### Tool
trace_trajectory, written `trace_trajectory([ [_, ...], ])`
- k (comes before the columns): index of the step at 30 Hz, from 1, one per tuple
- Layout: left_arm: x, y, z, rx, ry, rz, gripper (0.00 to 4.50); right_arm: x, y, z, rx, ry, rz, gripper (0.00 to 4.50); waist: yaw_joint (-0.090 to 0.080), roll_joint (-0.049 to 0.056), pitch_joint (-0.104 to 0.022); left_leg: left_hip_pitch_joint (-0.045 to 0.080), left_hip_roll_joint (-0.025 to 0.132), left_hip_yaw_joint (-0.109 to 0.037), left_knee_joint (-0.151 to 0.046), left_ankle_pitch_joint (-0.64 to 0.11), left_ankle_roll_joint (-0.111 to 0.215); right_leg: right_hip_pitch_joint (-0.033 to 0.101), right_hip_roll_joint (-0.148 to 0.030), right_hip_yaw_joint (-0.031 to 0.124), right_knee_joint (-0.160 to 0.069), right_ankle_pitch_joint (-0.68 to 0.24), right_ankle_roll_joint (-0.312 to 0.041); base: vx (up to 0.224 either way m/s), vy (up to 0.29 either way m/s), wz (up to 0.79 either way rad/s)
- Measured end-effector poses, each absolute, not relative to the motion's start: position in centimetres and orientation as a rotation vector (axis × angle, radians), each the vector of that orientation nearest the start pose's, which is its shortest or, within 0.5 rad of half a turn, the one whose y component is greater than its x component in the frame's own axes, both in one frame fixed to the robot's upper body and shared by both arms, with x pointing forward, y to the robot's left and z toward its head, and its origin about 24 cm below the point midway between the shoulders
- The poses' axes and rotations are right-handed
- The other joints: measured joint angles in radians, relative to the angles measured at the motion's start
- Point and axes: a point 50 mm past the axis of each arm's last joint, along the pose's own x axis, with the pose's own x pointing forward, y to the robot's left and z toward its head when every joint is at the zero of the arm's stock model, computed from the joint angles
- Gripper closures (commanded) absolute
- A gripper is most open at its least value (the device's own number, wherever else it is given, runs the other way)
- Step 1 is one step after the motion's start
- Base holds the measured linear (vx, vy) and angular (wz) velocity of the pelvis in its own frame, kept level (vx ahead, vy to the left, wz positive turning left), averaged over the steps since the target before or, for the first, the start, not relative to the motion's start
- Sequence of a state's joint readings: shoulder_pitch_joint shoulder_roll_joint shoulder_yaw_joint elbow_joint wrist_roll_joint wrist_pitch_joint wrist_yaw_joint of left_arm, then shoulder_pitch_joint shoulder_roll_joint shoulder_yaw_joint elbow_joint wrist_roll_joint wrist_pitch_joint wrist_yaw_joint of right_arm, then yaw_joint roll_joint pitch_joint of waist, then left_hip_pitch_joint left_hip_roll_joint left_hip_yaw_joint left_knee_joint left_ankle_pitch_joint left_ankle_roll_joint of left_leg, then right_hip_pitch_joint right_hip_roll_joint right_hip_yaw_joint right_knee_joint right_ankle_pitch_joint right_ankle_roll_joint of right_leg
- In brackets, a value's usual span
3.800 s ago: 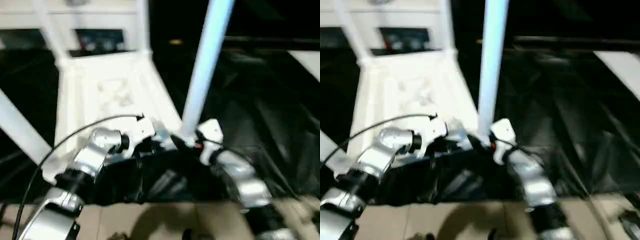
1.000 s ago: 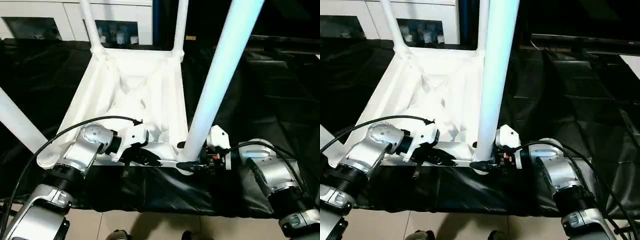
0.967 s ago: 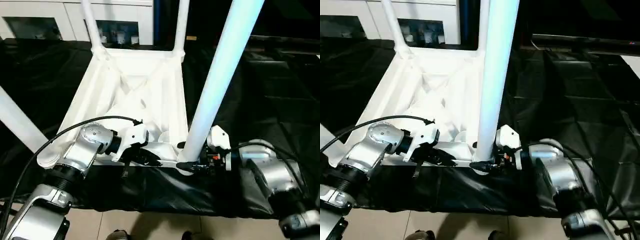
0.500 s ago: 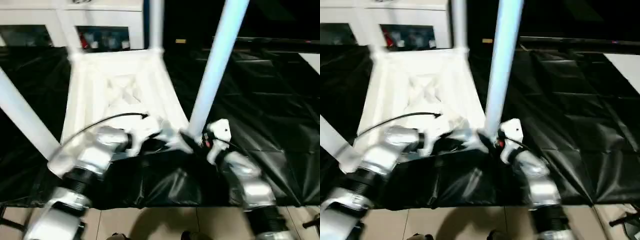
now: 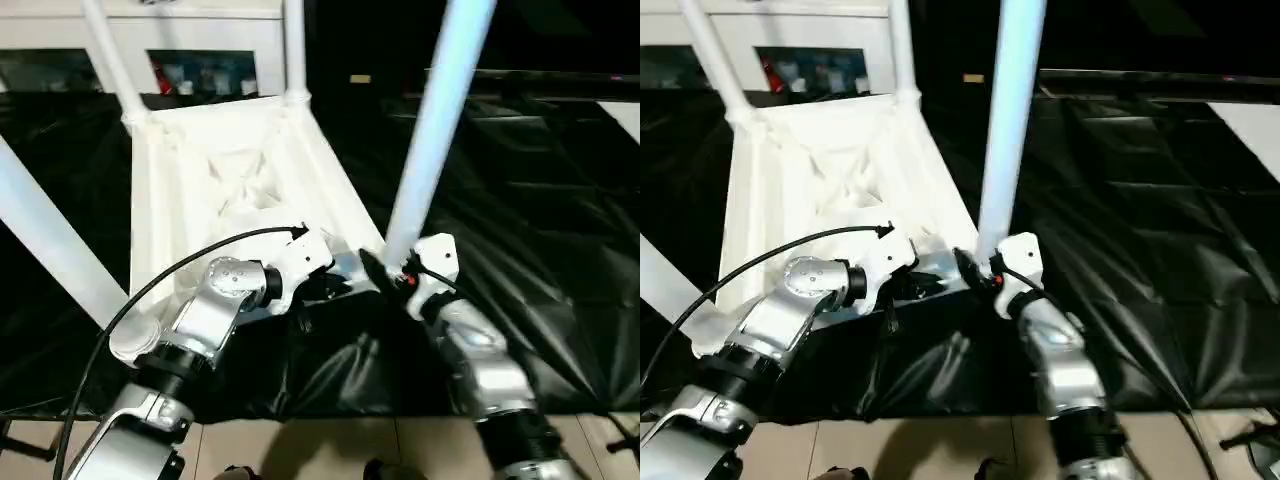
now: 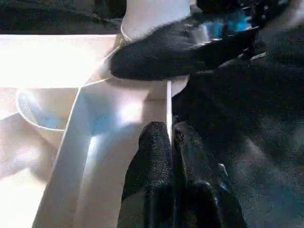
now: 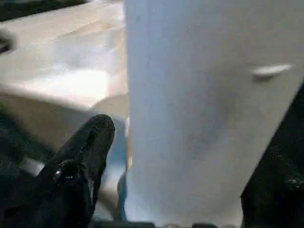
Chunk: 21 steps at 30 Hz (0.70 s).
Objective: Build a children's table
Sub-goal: Rotate leg to tighten
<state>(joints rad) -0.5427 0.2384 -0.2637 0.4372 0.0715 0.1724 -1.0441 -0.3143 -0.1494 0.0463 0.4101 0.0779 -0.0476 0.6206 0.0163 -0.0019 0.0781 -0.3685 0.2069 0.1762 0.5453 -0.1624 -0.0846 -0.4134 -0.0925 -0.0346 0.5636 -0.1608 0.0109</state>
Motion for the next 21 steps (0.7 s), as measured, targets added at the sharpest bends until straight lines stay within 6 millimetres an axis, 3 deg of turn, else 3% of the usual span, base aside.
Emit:
trace_trajectory([
  [7, 30.7, 10.7, 6.0, 0.363, 0.342, -1.399, 4.5, 28.8, -15.0, 4.5, -0.153, 0.143, 1.037, 0.71, 0.018, -0.002, 0.001, -0.001, 0.001, 0.0, -0.007, 0.0, 0.004, -0.005, 0.001, -0.004, 0.014, -0.014, 0.001, 0.0, 0.0, 0.0],
  [8, 30.6, 10.9, 6.0, 0.365, 0.348, -1.417, 4.5, 28.6, -15.0, 4.6, -0.159, 0.149, 1.08, 1.04, 0.02, -0.002, 0.001, 0.0, 0.001, 0.0, -0.007, 0.0, 0.004, -0.005, 0.002, -0.005, 0.014, -0.015, 0.001, 0.0, 0.0, 0.0],
  [11, 30.3, 11.4, 6.0, 0.366, 0.365, -1.48, 4.5, 28.3, -15.4, 4.9, -0.185, 0.178, 1.19, 1.1, 0.023, -0.003, 0.002, 0.0, 0.002, 0.0, -0.005, 0.0, 0.004, -0.005, 0.001, -0.005, 0.015, -0.015, 0.0, 0.0, 0.0, 0.0],
  [14, 30.2, 11.8, 6.0, 0.374, 0.382, -1.535, 4.5, 28.2, -15.0, 5.0, -0.188, 0.2, 1.292, 1.45, 0.026, -0.005, 0.003, 0.0, 0.003, 0.0, -0.001, 0.0, 0.004, -0.004, 0.001, -0.005, 0.015, -0.014, -0.001, 0.0, 0.0, 0.0],
  [21, 30.1, 12.4, 6.0, 0.385, 0.406, -1.59, 4.5, 28.1, -14.9, 5.1, -0.184, 0.236, 1.397, 1.92, 0.028, -0.009, 0.005, -0.001, 0.002, 0.001, 0.003, -0.002, 0.0, -0.003, -0.001, -0.003, 0.016, -0.013, -0.002, 0.0, 0.0, 0.0],
])
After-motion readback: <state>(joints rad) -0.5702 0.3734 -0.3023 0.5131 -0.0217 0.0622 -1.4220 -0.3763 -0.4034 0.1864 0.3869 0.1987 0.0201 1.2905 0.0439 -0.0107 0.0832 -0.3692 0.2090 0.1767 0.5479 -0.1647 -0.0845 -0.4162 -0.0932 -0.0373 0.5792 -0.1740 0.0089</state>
